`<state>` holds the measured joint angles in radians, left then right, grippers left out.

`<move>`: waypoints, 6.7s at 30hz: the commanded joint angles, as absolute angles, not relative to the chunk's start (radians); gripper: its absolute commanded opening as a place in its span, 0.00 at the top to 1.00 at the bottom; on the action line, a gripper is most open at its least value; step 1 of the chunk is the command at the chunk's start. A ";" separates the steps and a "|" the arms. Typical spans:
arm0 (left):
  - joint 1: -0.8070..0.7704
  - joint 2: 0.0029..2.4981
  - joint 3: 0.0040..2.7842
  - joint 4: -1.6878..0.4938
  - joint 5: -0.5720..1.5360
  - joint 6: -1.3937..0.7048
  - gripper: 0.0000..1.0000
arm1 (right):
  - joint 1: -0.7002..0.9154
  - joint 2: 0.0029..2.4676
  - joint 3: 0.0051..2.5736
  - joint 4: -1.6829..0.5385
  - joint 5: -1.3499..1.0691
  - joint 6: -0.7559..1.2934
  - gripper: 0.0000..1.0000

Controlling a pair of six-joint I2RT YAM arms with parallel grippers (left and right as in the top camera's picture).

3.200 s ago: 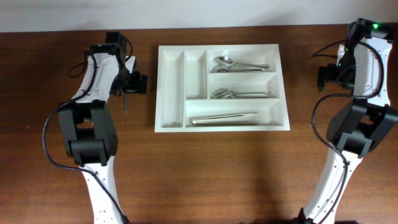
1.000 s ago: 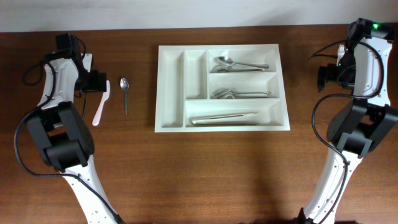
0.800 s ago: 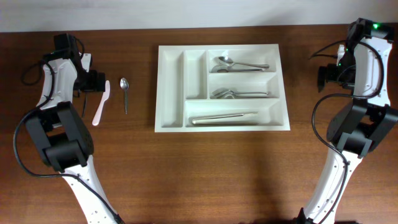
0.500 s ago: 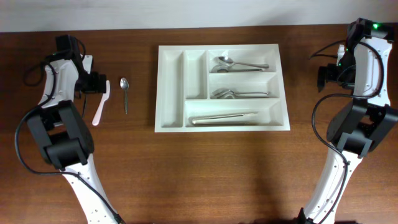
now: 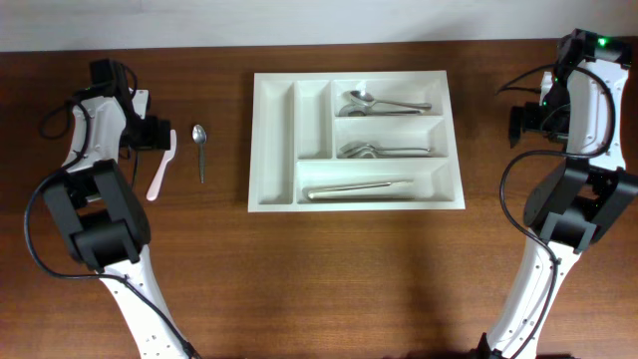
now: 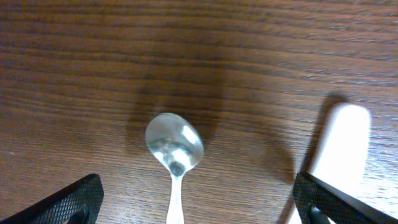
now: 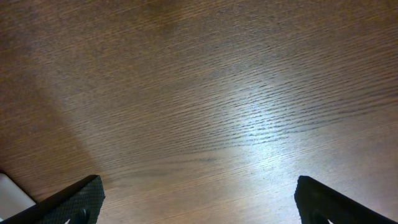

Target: Pack container

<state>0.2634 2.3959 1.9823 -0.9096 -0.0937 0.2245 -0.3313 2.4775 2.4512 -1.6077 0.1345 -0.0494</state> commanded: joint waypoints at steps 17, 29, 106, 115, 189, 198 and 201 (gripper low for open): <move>0.285 2.424 1.985 -0.886 -0.094 0.237 0.00 | -0.335 2.435 2.453 -1.607 0.143 -0.048 0.01; 0.286 2.440 1.985 -0.860 -0.093 0.222 0.18 | -0.335 2.435 2.452 -1.607 0.143 -0.048 0.01; 0.286 2.484 1.985 -0.802 -0.018 0.192 0.70 | -0.335 2.435 2.453 -1.607 0.143 -0.048 0.01; 0.286 2.484 1.985 -0.801 -0.018 0.192 0.72 | -0.335 2.435 2.453 -1.607 0.143 -0.048 0.01; 0.284 2.481 2.032 -0.963 -0.075 0.208 0.63 | -0.335 2.435 2.453 -1.607 0.143 -0.048 0.01; 0.285 2.481 2.032 -1.000 -0.075 0.208 0.64 | -0.335 2.435 2.453 -1.607 0.143 -0.048 0.01; 0.284 2.481 2.032 -1.025 -0.075 0.208 0.64 | -0.335 2.435 2.453 -1.607 0.143 -0.048 0.01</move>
<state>0.2771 2.4397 2.0403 -0.9962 -0.0673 0.1986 -0.3313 2.4775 2.4512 -1.6077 0.1345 -0.0490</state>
